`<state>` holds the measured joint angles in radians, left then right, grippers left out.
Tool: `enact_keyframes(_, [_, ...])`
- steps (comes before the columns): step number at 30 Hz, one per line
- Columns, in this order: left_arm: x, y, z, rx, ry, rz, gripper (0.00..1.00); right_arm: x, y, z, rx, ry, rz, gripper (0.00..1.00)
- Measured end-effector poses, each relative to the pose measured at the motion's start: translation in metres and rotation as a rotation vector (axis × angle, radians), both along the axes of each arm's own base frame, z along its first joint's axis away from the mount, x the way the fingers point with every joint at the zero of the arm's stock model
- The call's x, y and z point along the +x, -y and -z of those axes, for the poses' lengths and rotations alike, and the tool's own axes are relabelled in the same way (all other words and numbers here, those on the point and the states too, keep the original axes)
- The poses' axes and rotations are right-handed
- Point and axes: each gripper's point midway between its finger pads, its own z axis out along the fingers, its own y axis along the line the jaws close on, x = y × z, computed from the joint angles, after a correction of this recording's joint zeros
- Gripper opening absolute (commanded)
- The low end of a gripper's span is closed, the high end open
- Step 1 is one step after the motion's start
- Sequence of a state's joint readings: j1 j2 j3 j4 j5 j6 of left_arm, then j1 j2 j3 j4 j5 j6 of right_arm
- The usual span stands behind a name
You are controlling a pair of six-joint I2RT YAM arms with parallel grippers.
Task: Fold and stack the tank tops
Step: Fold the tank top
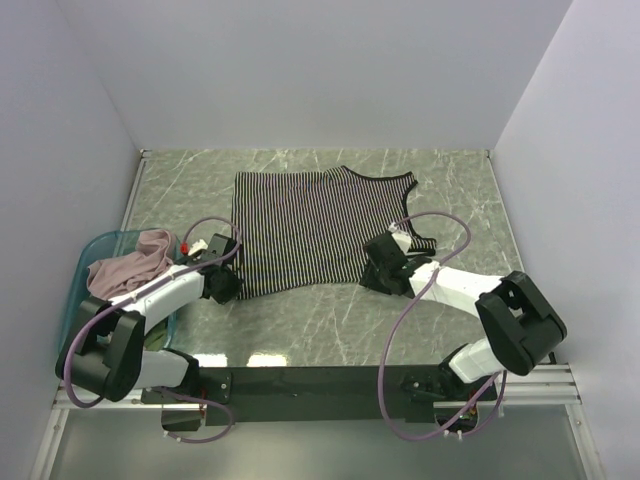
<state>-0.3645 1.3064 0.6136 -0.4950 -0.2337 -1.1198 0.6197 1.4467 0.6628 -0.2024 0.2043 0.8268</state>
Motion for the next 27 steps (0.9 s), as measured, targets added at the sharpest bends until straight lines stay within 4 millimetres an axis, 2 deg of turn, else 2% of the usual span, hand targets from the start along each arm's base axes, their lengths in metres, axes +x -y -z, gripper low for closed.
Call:
enact_keyframes(4, [0.0, 0.0, -0.001, 0.0, 0.006, 0.004, 0.01, 0.005, 0.002, 0.0, -0.01, 0.015, 0.019, 0.44])
enact_keyframes(6, [-0.003, -0.001, -0.002, 0.004, 0.0, 0.008, 0.01, 0.007, 0.002, 0.0, -0.016, 0.021, 0.025, 0.37])
enact_keyframes(7, [-0.005, -0.002, -0.002, 0.006, -0.004, 0.01, 0.01, 0.008, 0.003, 0.001, -0.02, 0.022, 0.029, 0.29])
enact_keyframes(8, [-0.006, -0.003, -0.003, 0.008, -0.005, 0.012, 0.01, 0.009, 0.003, 0.002, -0.024, 0.023, 0.029, 0.11])
enact_keyframes(11, [-0.011, -0.005, -0.008, 0.014, -0.006, 0.027, 0.01, 0.01, 0.003, 0.003, -0.023, 0.022, 0.037, 0.0])
enact_keyframes(20, [0.001, -0.001, -0.042, 0.005, 0.066, 0.062, 0.01, 0.008, 0.003, 0.002, -0.032, 0.022, 0.031, 0.0])
enact_keyframes(24, [-0.005, -0.003, -0.043, 0.006, 0.061, 0.063, 0.01, -0.001, 0.003, -0.002, -0.052, 0.028, 0.014, 0.0])
enact_keyframes(27, [-0.015, -0.006, -0.034, 0.009, 0.036, 0.061, 0.01, -0.013, 0.001, -0.008, -0.059, 0.04, -0.01, 0.0])
